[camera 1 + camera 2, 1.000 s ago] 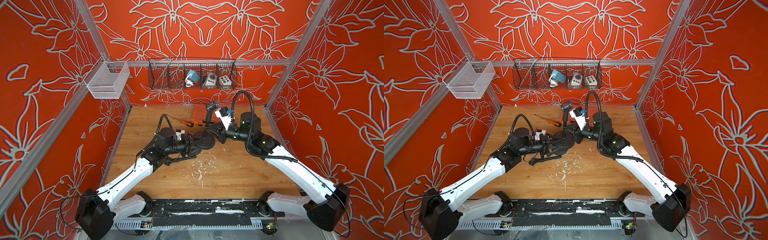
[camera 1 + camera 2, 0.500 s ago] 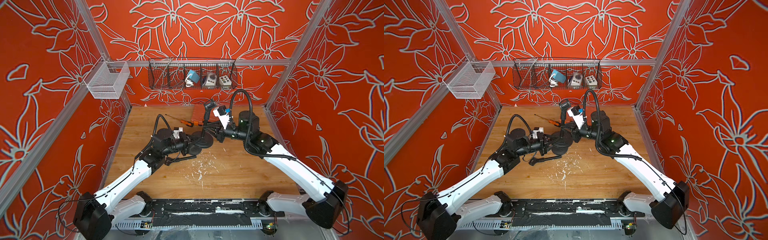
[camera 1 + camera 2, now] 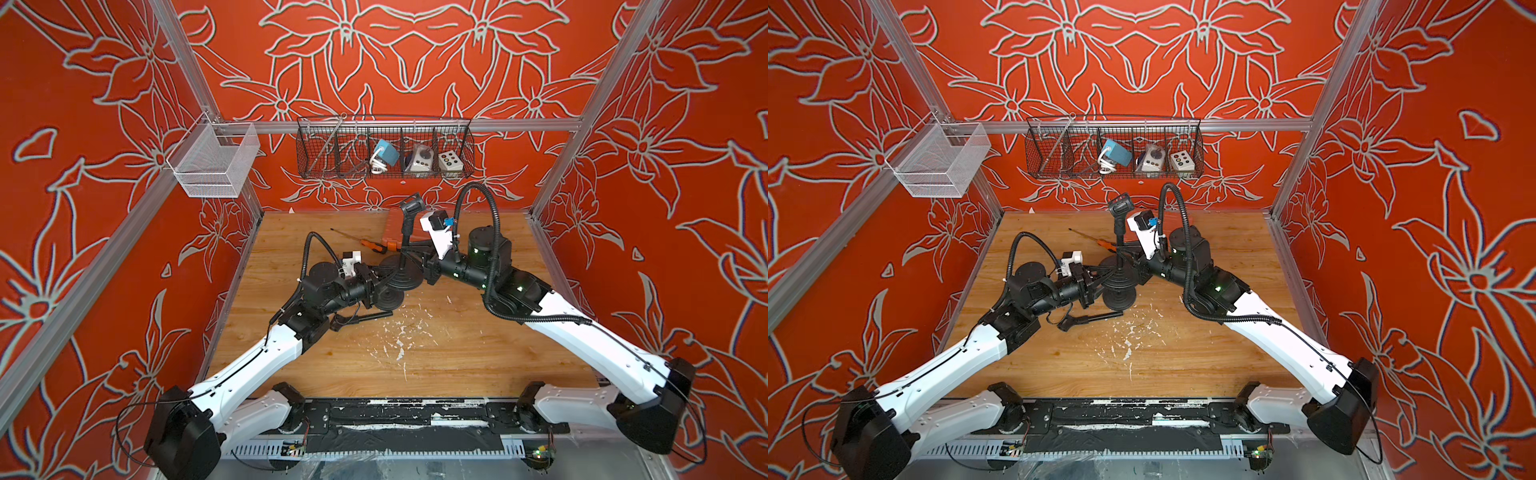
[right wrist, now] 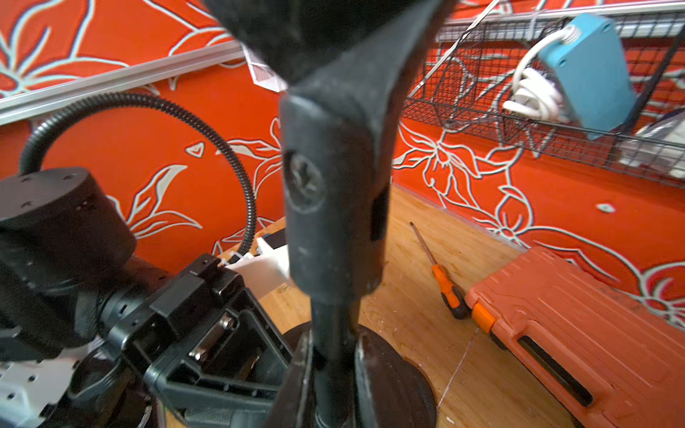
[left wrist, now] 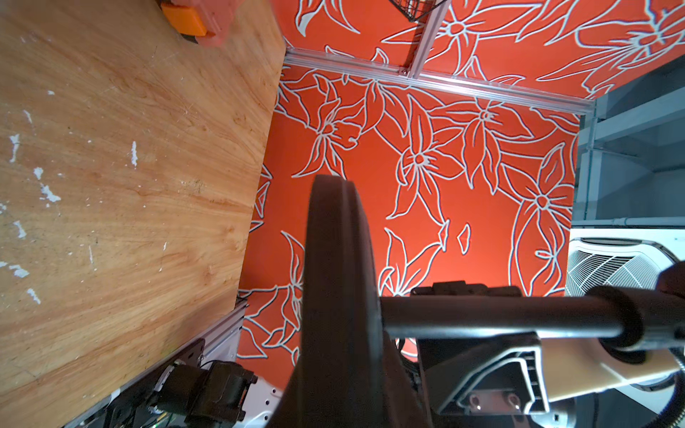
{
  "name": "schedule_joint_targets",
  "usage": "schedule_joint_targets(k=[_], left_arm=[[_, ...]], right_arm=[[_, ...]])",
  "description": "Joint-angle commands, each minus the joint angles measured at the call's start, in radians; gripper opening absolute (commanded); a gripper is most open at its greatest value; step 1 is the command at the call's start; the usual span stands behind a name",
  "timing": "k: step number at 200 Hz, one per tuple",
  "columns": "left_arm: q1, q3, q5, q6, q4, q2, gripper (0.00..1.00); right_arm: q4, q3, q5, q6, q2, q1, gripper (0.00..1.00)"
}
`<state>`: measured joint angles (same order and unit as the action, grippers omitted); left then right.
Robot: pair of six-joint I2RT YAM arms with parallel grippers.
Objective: Assemble a microphone stand
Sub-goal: Screw the microphone stand pole into the microphone stand base.
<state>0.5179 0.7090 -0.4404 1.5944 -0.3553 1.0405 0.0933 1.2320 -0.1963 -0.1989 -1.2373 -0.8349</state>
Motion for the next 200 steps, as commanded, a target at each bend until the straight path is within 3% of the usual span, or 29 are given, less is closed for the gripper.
schedule_joint_targets(k=[1,21,45,71,85,95,124,150,173,200], left_arm=[[-0.007,0.01,0.103,-0.002,-0.139,-0.015,0.0],[-0.009,0.004,0.131,-0.009,-0.137,-0.024,0.0],[-0.013,0.0,0.158,-0.013,-0.113,-0.037,0.0],[-0.018,-0.005,0.169,-0.007,-0.101,-0.04,0.0],[-0.024,-0.005,0.167,-0.006,-0.114,-0.035,0.0],[-0.029,-0.002,0.159,-0.006,-0.126,-0.03,0.0],[-0.042,0.004,0.132,-0.006,-0.139,-0.031,0.0],[-0.048,0.008,0.09,-0.006,-0.145,-0.033,0.0],[-0.052,0.009,0.024,0.034,-0.172,-0.019,0.0],[-0.053,0.038,-0.053,0.048,-0.188,-0.002,0.0]], right_arm=[[0.058,0.061,0.233,-0.031,-0.028,-0.071,0.0],[0.089,0.079,0.334,-0.034,-0.045,-0.11,0.0],[0.09,0.1,0.3,-0.014,-0.056,-0.112,0.01],[0.15,0.172,0.169,0.029,-0.077,-0.094,0.5],[0.182,0.193,0.109,0.044,-0.078,-0.08,0.63],[0.178,0.183,0.053,0.049,-0.063,-0.065,0.67],[0.138,0.123,-0.207,0.053,-0.009,0.036,0.68],[0.087,0.074,-0.477,0.037,-0.001,0.165,0.59],[0.088,0.069,-0.604,0.069,-0.024,0.229,0.52],[0.086,0.074,-0.724,0.11,-0.063,0.279,0.51]])
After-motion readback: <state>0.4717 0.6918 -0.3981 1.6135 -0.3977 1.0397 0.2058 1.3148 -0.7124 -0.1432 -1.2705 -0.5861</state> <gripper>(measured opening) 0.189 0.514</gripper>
